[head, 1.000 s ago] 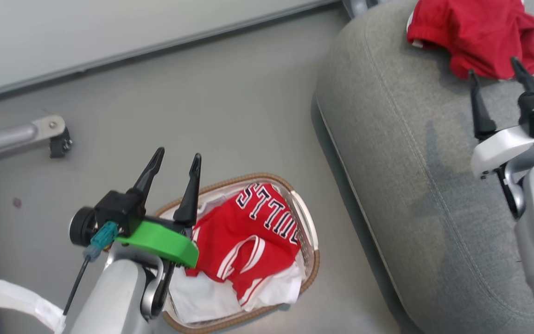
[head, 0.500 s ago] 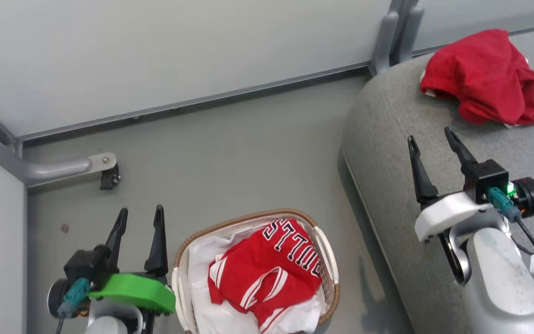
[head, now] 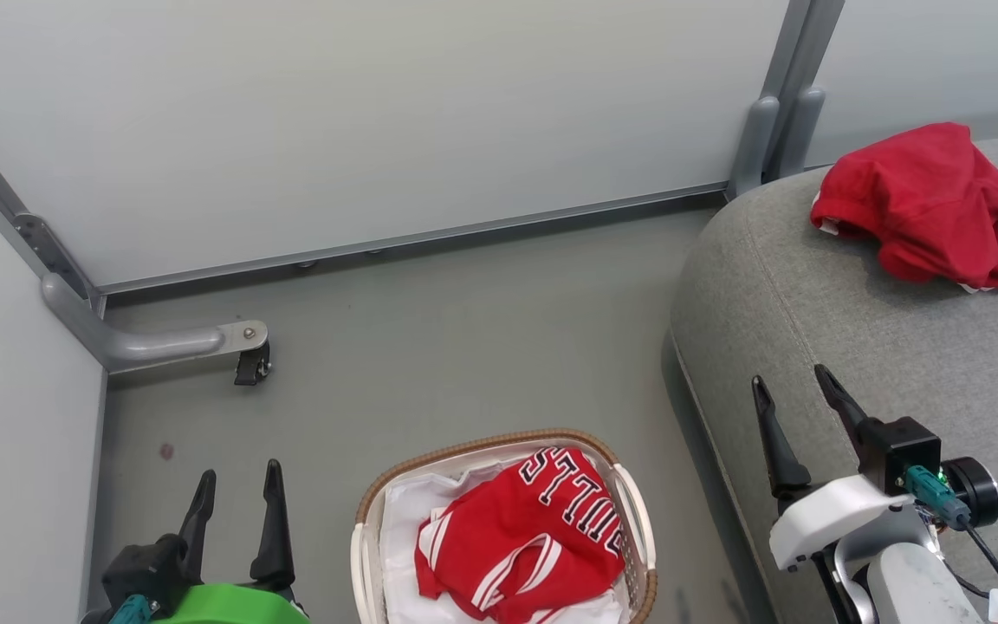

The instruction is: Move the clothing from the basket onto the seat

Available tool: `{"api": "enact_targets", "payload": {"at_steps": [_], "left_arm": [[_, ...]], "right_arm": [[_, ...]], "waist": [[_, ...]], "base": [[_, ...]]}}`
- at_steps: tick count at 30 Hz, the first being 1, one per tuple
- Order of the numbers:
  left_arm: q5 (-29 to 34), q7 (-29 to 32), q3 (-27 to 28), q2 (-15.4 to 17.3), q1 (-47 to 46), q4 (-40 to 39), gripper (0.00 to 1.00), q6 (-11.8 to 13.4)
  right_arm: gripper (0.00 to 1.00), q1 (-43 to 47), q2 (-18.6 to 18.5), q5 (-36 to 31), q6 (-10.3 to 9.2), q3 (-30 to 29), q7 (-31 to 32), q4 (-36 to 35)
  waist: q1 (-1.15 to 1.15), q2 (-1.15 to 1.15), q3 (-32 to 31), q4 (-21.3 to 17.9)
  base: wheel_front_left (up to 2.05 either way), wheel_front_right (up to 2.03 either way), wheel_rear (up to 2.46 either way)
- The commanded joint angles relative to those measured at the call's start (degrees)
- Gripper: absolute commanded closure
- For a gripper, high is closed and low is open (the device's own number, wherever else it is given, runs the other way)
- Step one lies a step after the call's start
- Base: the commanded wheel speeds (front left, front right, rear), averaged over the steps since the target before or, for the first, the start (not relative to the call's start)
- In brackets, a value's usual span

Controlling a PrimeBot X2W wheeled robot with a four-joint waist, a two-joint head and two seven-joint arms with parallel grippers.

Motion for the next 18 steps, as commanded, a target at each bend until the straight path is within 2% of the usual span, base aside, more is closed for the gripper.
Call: {"api": "enact_targets", "payload": {"at_steps": [1, 18], "left_arm": [[0.2, -0.1, 0.1, 0.0, 0.8, 0.1, 0.0, -0.2], [-0.9, -0.1, -0.4, 0.0, 1.0, 1.1, 0.0, -0.2]], "right_arm": [[0.0, 1.1, -0.2, 0.5, -0.08, 0.4, 0.0, -0.4], [0.0, 2.1, -0.2, 1.2, -0.08, 2.3, 0.0, -0.1]], "waist": [[0.01, 0.0, -0.2, 0.0], [0.01, 0.0, -0.7, -0.1]], "base": [[0.0, 0.0, 0.0], [0.0, 0.0, 0.0]]}}
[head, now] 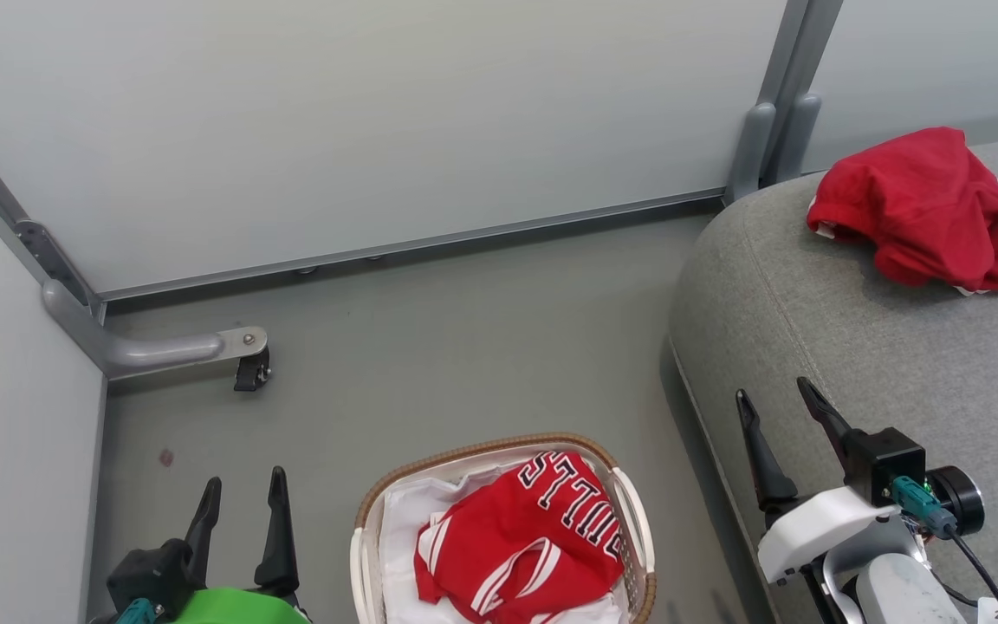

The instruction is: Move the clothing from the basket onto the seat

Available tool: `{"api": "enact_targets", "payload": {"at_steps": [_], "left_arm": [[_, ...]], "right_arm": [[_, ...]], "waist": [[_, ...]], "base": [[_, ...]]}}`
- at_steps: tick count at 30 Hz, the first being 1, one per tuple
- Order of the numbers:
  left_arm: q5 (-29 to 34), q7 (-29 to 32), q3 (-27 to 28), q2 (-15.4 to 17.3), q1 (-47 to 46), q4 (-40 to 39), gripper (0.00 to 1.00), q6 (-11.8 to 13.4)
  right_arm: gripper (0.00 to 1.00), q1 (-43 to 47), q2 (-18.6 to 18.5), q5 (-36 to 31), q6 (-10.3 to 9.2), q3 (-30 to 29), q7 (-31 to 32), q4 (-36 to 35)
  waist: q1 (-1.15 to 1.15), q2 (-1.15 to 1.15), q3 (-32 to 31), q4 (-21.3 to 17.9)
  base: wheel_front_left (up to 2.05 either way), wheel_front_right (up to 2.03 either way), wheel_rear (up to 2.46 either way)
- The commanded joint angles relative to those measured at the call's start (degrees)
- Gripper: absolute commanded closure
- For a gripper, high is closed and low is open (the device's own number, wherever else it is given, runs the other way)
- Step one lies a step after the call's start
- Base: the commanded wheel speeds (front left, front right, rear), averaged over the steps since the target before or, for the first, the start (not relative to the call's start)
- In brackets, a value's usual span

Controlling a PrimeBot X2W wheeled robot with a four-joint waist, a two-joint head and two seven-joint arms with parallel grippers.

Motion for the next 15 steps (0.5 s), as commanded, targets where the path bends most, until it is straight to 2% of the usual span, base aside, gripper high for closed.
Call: {"api": "enact_targets", "payload": {"at_steps": [1, 15], "left_arm": [[-0.3, -0.1, 0.1, 0.0, 0.8, 0.1, 0.0, -0.2], [0.0, -0.1, -0.6, 0.0, 0.6, 0.5, 0.0, -0.2]], "right_arm": [[0.0, 1.0, -0.2, 0.2, -0.08, 0.1, 0.0, 0.1], [0.0, 0.7, -0.2, 0.4, -0.08, 0.7, 0.0, 0.1]], "waist": [[0.0, 0.0, -0.1, 0.0], [0.0, 0.0, 0.0, -0.2]], "base": [[0.0, 0.0, 0.0], [0.0, 0.0, 0.0]]}}
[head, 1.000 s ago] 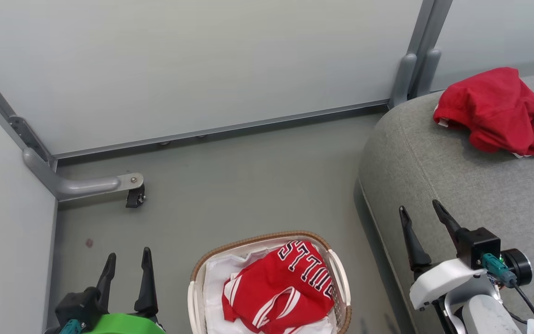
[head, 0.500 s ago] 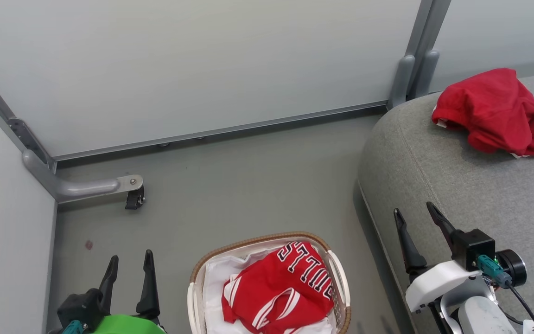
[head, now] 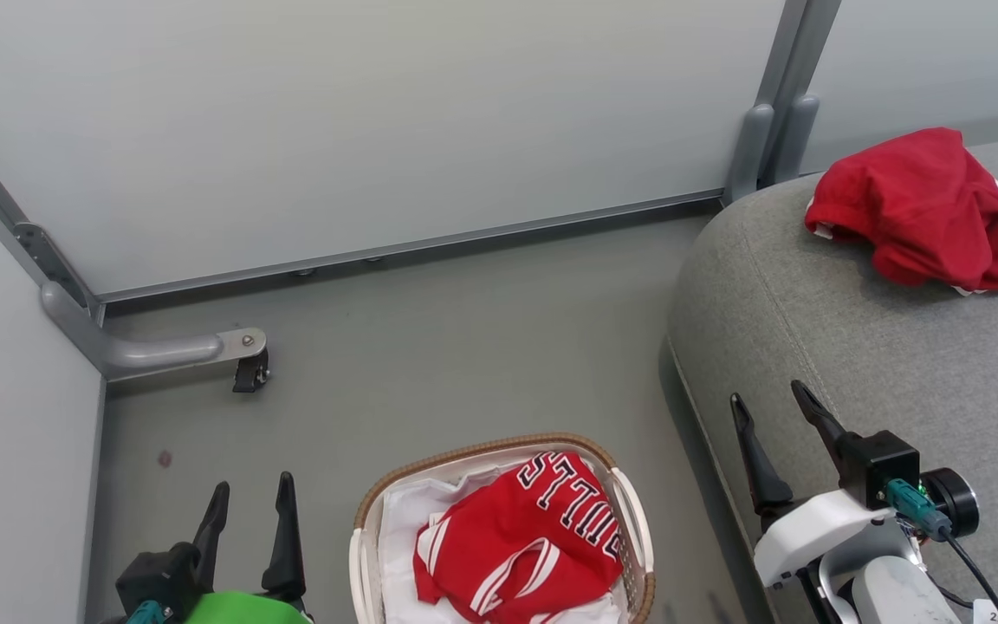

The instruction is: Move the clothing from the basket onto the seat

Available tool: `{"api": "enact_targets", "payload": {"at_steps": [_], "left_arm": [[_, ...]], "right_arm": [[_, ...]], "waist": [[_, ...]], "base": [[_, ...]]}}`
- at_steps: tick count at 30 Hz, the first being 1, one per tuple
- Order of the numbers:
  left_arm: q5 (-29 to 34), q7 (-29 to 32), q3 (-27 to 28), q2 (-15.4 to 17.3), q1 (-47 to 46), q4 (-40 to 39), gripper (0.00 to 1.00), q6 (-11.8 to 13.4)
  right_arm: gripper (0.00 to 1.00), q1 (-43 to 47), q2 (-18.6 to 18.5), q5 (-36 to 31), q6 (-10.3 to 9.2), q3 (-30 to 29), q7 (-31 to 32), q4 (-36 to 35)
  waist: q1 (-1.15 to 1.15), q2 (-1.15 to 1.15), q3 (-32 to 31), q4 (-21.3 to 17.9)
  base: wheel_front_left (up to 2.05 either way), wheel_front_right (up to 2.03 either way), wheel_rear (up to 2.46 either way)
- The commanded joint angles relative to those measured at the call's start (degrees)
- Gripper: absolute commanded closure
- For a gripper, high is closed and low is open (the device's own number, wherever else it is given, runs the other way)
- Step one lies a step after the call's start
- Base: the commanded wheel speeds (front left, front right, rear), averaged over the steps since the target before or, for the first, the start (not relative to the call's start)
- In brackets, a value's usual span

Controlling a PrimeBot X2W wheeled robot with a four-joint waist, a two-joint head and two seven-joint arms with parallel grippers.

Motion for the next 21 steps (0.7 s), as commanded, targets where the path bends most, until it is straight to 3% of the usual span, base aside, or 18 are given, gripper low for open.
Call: {"api": "enact_targets", "payload": {"at_steps": [1, 12, 21], "left_arm": [[0.2, -0.1, -0.3, 0.0, 0.1, 0.2, 0.0, -0.2], [2.0, 0.0, -7.2, 0.1, -6.9, 6.6, 0.0, -0.2], [0.4, 0.0, -19.5, 1.4, -17.1, 16.8, 0.0, -0.2]], "right_arm": [[0.0, 0.3, -0.2, 0.3, -0.08, 0.1, 0.0, -0.1], [0.0, -2.6, -0.2, -0.3, -0.08, -0.8, 0.0, -1.1], [0.0, -7.8, -0.2, -1.3, -0.08, -0.9, 0.0, -4.2]], "waist": [[0.0, 0.0, 0.3, -0.1], [0.0, 0.0, 5.8, -1.4], [0.0, 0.0, 15.9, -4.6]], "base": [[0.0, 0.0, 0.0], [0.0, 0.0, 0.0], [0.0, 0.0, 0.0]]}}
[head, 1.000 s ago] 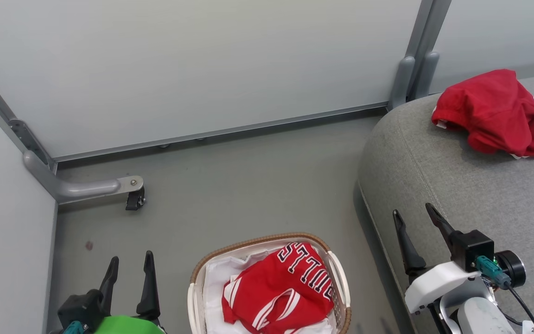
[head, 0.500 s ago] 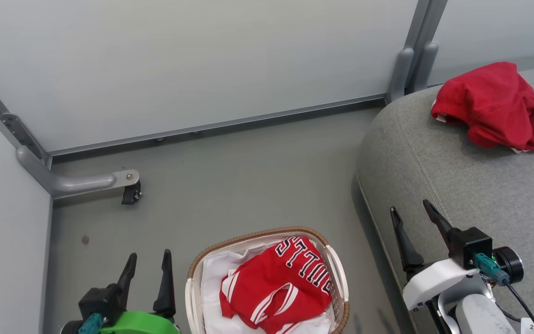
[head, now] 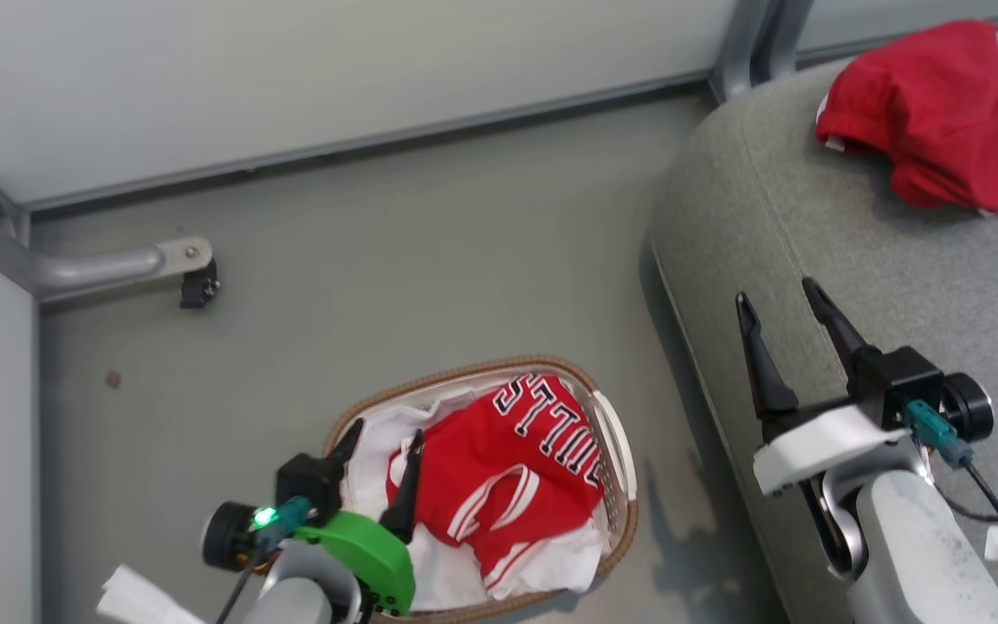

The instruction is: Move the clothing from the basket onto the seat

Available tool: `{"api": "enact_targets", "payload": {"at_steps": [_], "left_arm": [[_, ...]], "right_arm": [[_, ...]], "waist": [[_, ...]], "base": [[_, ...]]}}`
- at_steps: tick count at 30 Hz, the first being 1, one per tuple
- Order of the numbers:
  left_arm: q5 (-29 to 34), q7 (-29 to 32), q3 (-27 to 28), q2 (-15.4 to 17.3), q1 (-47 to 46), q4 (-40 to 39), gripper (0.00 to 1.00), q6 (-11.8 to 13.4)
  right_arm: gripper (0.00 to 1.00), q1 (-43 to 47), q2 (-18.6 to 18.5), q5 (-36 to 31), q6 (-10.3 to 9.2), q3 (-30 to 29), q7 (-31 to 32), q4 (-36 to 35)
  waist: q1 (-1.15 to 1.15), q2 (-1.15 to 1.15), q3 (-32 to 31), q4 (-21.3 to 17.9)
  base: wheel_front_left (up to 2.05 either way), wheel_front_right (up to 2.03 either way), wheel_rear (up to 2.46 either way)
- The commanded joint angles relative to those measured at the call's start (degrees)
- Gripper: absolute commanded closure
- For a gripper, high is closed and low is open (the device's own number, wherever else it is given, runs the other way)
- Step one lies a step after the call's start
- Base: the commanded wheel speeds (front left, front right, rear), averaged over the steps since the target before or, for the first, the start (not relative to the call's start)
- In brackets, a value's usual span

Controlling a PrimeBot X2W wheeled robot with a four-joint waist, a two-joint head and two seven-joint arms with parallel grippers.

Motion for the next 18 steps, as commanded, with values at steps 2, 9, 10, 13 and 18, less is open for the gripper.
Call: {"api": "enact_targets", "payload": {"at_steps": [2, 9, 10, 13, 18], "left_arm": [[-1.3, 0.0, -4.7, 1.0, -3.5, 2.8, 0.0, -0.2], [-5.8, 0.1, -19.3, 2.7, -11.0, 11.6, 0.0, -0.2], [-6.3, 0.1, -20.9, 3.0, -11.9, 12.5, 0.0, -0.2], [-8.0, 0.1, -25.6, 3.8, -14.7, 15.1, 0.0, -0.2], [-10.4, 0.3, -31.9, 5.1, -18.8, 18.7, 0.0, -0.2]], "right_arm": [[0.0, -1.9, -0.2, -0.1, -0.08, 0.2, 0.0, -0.8], [0.0, -5.8, -0.1, 1.1, -0.08, 2.3, 0.0, -3.5], [0.0, -6.2, -0.1, 1.3, -0.08, 2.5, 0.0, -3.8], [0.0, -7.4, -0.1, 2.1, -0.08, 3.2, 0.0, -4.9], [0.0, -9.5, -0.1, 3.5, -0.08, 4.9, 0.0, -7.0]], "waist": [[0.0, 0.0, 7.6, -3.3], [0.0, 0.0, 15.7, -7.4], [0.0, 0.0, 16.7, -7.8], [0.0, 0.0, 19.9, -9.4], [0.0, 0.0, 24.6, -11.8]], "base": [[0.0, 0.0, 0.0], [0.0, 0.0, 0.0], [0.0, 0.0, 0.0], [0.0, 0.0, 0.0], [0.0, 0.0, 0.0]]}}
